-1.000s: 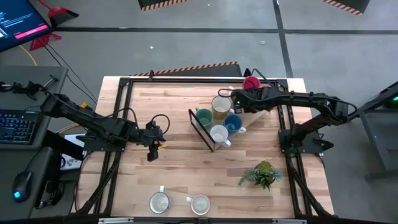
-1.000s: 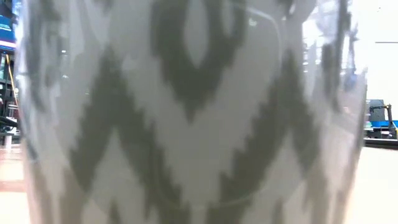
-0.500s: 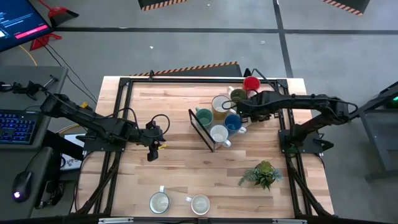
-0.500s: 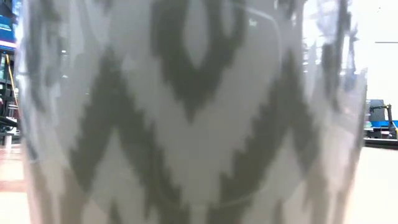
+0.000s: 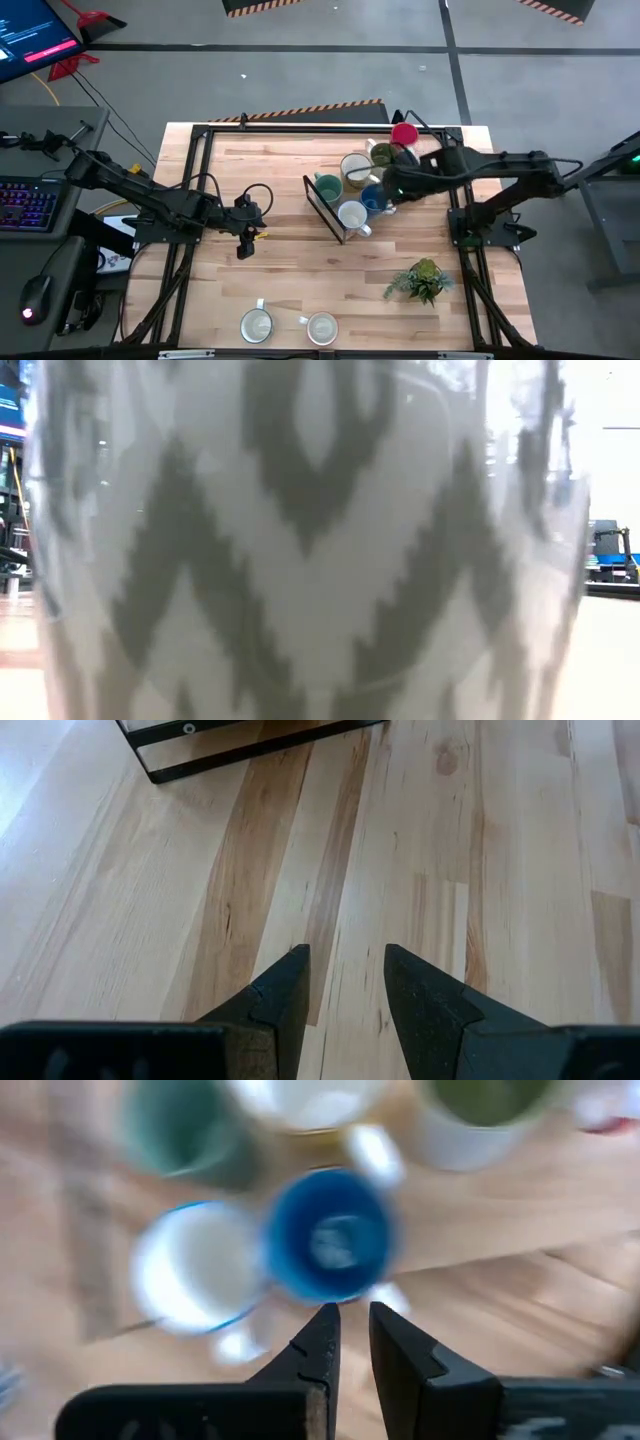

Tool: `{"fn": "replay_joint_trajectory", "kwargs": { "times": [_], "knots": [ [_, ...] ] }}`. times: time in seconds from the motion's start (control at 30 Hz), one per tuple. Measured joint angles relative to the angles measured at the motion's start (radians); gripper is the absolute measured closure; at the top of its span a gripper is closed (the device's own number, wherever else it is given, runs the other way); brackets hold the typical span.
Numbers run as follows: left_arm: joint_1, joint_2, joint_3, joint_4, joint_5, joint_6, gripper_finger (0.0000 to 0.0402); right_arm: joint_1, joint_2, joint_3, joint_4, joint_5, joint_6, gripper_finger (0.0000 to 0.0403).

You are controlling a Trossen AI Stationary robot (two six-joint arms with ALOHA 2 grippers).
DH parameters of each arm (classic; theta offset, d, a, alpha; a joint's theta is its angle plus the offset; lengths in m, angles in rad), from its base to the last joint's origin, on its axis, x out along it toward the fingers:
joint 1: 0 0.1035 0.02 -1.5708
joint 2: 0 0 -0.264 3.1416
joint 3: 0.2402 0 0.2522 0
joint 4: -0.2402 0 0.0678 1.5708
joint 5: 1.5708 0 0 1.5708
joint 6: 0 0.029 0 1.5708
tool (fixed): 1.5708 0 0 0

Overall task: Place coffee mugs
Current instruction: Put the blue patterned mug on the shelf

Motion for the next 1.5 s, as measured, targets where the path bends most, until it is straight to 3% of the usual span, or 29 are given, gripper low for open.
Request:
{"fn": "replay_joint_trajectory", "kwargs": {
  "times": [0.37, 0.43, 0.57, 0.63, 1.0, 1.3, 1.5],
  "knots": [
    [0.000, 0.000, 0.000, 0.001, 0.011, -0.007, 0.0280, 0.327, 0.025, 0.038, 0.339, 0.028, -0.258, 0.0369],
    [0.000, 0.000, 0.004, -0.001, 0.080, -0.017, 0.0280, 0.362, 0.032, 0.038, 0.335, 0.029, -0.249, 0.0369],
    [-0.022, 0.000, 0.046, 0.001, 0.315, -0.010, 0.0280, 0.411, 0.042, 0.038, 0.313, 0.033, -0.209, 0.0369],
    [-0.057, 0.000, 0.065, -0.005, 0.347, -0.019, 0.0280, 0.426, 0.042, 0.038, 0.295, 0.044, -0.198, 0.0369],
    [-0.313, 0.086, 0.249, -0.016, 0.034, -0.128, 0.0280, 0.443, 0.042, 0.038, 0.113, 0.074, -0.152, 0.0369],
    [-0.477, 0.370, 0.607, -0.329, -0.022, -0.146, 0.0305, 0.452, 0.042, 0.038, -0.018, 0.015, -0.146, 0.0369],
    [-0.537, 0.540, 0.789, -0.529, 0.011, -0.290, 0.0309, 0.459, 0.042, 0.038, -0.050, 0.012, -0.146, 0.0369]
  ]
}}
